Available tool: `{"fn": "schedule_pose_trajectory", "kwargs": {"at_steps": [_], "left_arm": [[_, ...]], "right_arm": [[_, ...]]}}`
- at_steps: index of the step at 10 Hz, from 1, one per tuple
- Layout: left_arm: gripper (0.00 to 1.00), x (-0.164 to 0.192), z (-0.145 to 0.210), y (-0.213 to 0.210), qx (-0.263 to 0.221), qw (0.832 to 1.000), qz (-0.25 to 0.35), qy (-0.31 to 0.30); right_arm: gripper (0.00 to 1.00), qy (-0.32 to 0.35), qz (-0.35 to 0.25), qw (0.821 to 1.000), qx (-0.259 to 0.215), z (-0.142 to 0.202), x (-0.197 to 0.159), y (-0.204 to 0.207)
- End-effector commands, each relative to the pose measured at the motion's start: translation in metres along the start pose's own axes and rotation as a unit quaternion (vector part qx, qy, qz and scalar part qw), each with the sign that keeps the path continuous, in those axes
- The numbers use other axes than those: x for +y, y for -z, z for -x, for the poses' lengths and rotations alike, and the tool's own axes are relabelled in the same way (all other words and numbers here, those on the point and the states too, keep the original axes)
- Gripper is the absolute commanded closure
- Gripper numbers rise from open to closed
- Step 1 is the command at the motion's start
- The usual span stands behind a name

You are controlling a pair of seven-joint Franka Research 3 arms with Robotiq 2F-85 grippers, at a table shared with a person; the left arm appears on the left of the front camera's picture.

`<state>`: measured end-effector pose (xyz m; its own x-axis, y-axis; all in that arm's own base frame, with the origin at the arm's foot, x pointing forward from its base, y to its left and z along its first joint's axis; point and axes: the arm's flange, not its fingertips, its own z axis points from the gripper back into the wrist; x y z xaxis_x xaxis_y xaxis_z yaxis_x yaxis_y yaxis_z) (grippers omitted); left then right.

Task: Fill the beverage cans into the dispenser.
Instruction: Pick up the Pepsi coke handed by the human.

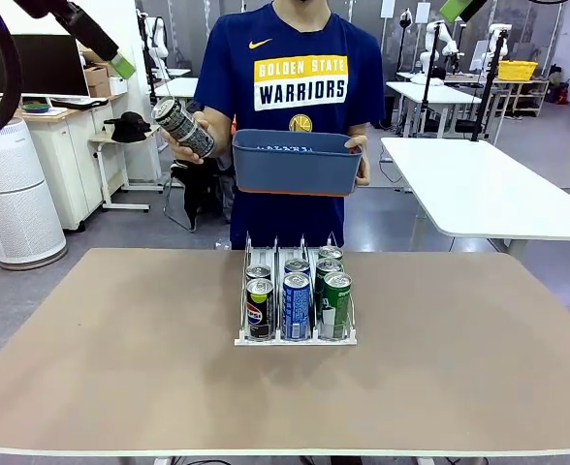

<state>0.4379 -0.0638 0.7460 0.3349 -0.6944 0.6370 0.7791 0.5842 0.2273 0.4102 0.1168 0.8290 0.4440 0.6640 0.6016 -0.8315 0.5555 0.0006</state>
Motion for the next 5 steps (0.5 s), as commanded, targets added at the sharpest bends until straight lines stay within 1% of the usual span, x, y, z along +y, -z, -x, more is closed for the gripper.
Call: {"fn": "schedule_pose_trajectory", "kwargs": {"at_steps": [1,2,3,5], "left_arm": [[0.00,0.002,-0.001,0.011,-0.009,0.999,0.007,0.031],[0.00,0.005,-0.002,0.018,-0.021,0.999,0.022,0.043],[0.00,0.007,-0.003,0.026,-0.035,0.997,0.022,0.059],[0.00,0.007,-0.001,0.041,-0.047,0.997,0.033,0.058]], "right_arm": [[0.00,0.000,-0.001,1.000,0.000,0.002,0.002,-0.001],[0.00,0.000,-0.001,1.000,0.000,0.002,0.002,-0.001],[0.00,0.000,-0.001,1.000,0.000,0.002,0.002,-0.001],[0.00,0.000,-0.001,1.000,0.000,0.002,0.002,-0.001]]}}
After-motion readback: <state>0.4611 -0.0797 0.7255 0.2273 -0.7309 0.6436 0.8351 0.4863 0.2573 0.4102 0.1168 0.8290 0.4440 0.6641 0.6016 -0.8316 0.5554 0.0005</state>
